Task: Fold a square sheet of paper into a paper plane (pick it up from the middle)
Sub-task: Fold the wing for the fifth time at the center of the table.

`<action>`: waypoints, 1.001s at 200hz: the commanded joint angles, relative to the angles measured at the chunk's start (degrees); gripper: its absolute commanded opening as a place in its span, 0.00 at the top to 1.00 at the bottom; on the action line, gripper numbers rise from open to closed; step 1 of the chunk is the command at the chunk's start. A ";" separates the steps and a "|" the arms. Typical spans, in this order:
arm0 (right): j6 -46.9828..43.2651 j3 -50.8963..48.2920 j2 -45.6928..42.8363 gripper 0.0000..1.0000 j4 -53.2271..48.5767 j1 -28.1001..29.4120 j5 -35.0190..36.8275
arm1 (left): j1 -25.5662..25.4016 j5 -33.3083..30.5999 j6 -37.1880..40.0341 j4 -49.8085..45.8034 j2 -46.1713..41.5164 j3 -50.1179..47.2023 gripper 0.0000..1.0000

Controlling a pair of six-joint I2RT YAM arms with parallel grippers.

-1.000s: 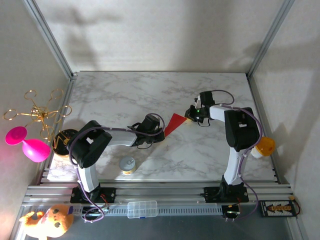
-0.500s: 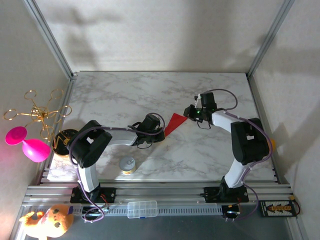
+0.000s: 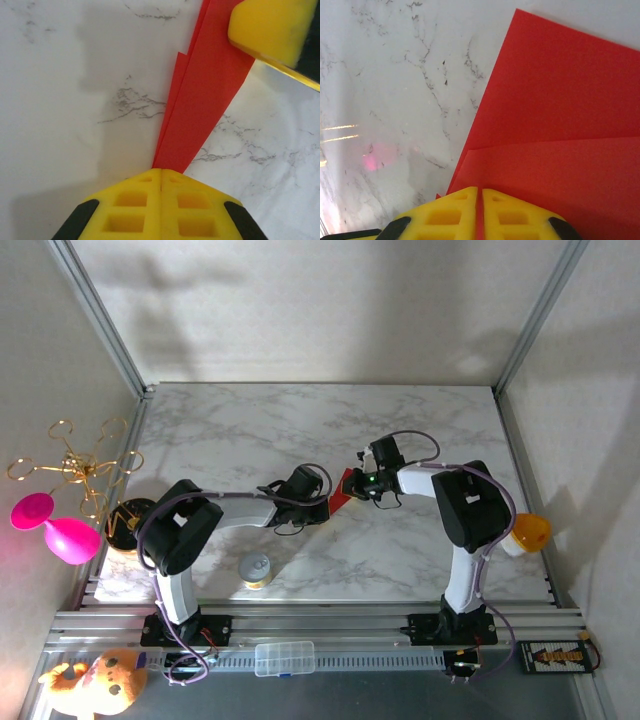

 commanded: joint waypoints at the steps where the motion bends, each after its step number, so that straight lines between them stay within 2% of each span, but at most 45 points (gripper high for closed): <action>1: -1.13 -0.05 1.71 0.88 -3.52 0.29 1.82 | -0.25 2.60 2.41 -3.04 -1.36 2.13 0.97; 31: -1.98 -0.92 2.35 0.88 -4.69 0.30 3.13 | -0.15 5.37 3.07 0.77 -0.12 4.85 0.93; 92: -2.12 -1.65 2.80 0.88 -4.42 0.32 3.30 | 0.86 5.19 3.45 1.51 7.17 8.00 0.94; 131: -1.94 -1.82 3.15 0.88 -4.80 0.32 3.84 | 1.18 5.27 3.59 2.81 7.24 3.22 0.95; 172: -1.94 -1.05 4.00 0.88 -6.55 0.31 5.82 | 1.27 6.84 5.87 2.34 3.67 -4.00 0.95; 200: -2.98 -1.00 4.55 0.88 -6.69 0.25 5.39 | 1.20 7.99 6.82 -0.37 2.04 -6.82 0.95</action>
